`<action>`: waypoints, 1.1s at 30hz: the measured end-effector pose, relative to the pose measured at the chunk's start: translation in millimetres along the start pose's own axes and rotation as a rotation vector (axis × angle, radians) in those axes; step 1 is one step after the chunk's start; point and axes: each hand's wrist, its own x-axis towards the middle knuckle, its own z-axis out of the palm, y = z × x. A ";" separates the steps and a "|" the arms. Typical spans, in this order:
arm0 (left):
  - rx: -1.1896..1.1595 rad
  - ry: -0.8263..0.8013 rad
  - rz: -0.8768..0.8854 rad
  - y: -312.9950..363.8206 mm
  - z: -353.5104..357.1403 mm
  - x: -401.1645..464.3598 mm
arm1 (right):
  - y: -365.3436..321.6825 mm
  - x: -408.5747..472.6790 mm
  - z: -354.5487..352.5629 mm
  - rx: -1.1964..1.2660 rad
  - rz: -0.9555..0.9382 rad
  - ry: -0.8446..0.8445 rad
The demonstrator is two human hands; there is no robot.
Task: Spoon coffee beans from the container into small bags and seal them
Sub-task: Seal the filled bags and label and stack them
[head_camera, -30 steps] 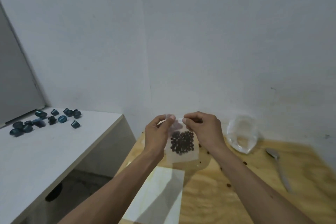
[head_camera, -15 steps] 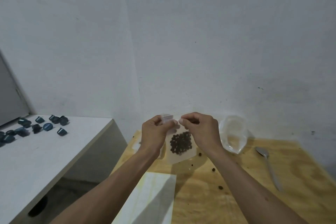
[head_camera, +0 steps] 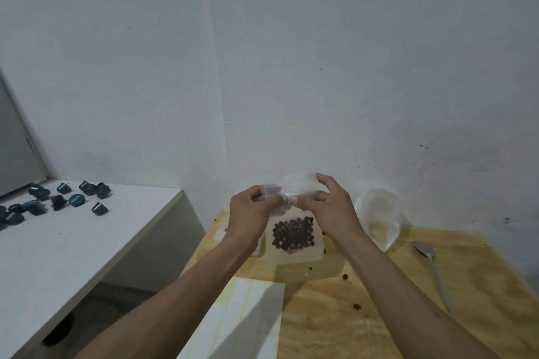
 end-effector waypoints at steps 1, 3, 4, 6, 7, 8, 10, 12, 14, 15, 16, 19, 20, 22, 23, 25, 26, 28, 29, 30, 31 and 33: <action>0.006 0.001 0.001 -1.3 -1.2 0.4 | 1.3 -0.1 1.4 0.016 0.014 0.010; 0.026 0.007 -0.001 -2.8 -3.0 1.1 | 6.5 1.6 4.7 0.042 0.036 0.032; 0.038 0.012 -0.007 -3.2 -3.8 1.1 | 9.4 3.0 6.4 0.038 0.040 0.053; 0.056 0.019 -0.018 -4.5 -4.7 1.8 | 11.8 3.3 10.7 0.010 0.027 0.097; 0.063 0.020 -0.022 -5.1 -5.5 2.5 | 10.9 2.2 13.1 -0.012 0.015 0.115; 0.068 0.020 -0.026 -5.3 -6.4 3.2 | 10.0 0.8 15.4 -0.034 0.003 0.129; 0.079 0.018 -0.028 -5.6 -9.0 6.3 | 7.7 -2.8 20.0 -0.069 -0.029 0.146; 0.085 0.009 -0.032 -6.9 -12.2 9.6 | 6.0 -6.1 24.1 -0.116 -0.047 0.140; 0.090 0.004 -0.035 -8.0 -17.4 15.2 | 6.9 -6.4 24.9 -0.189 -0.037 0.105; 0.096 0.005 -0.039 -8.7 -21.1 19.2 | 7.5 -6.0 22.7 -0.213 -0.003 0.059; 0.087 0.014 -0.041 -8.8 -25.8 23.5 | 8.2 -5.9 18.8 -0.218 0.056 -0.020; 0.022 0.048 -0.061 -9.1 -44.8 39.9 | 15.0 -10.5 8.6 -0.213 0.207 -0.319; 0.019 0.027 -0.085 -8.4 -50.4 43.8 | 19.2 -11.9 7.7 -0.176 0.205 -0.352; 0.109 -0.055 -0.170 -9.3 -57.4 47.3 | 25.7 -11.7 10.4 -0.085 0.190 -0.291; 0.193 -0.099 -0.228 -12.1 -59.9 47.6 | 28.0 -9.8 13.0 -0.053 0.197 -0.243; 0.278 -0.145 -0.294 -19.0 -62.7 45.7 | 28.4 -6.1 18.8 0.010 0.239 -0.177; 0.285 -0.144 -0.291 -23.3 -64.2 44.6 | 27.4 -4.7 21.9 0.027 0.268 -0.164; 0.330 -0.101 -0.258 -29.6 -67.4 45.0 | 27.0 -1.8 28.7 0.033 0.316 -0.151; 0.361 -0.081 -0.239 -30.1 -68.8 45.4 | 29.1 1.4 32.1 0.024 0.330 -0.136; 0.386 -0.064 -0.223 -29.4 -70.0 46.2 | 30.7 4.3 36.1 -0.002 0.333 -0.108; 0.411 -0.051 -0.209 -28.6 -71.1 48.6 | 32.9 8.5 40.0 -0.059 0.314 -0.069; 0.467 -0.040 -0.194 -30.5 -74.4 57.1 | 38.2 19.0 46.3 -0.244 0.224 0.024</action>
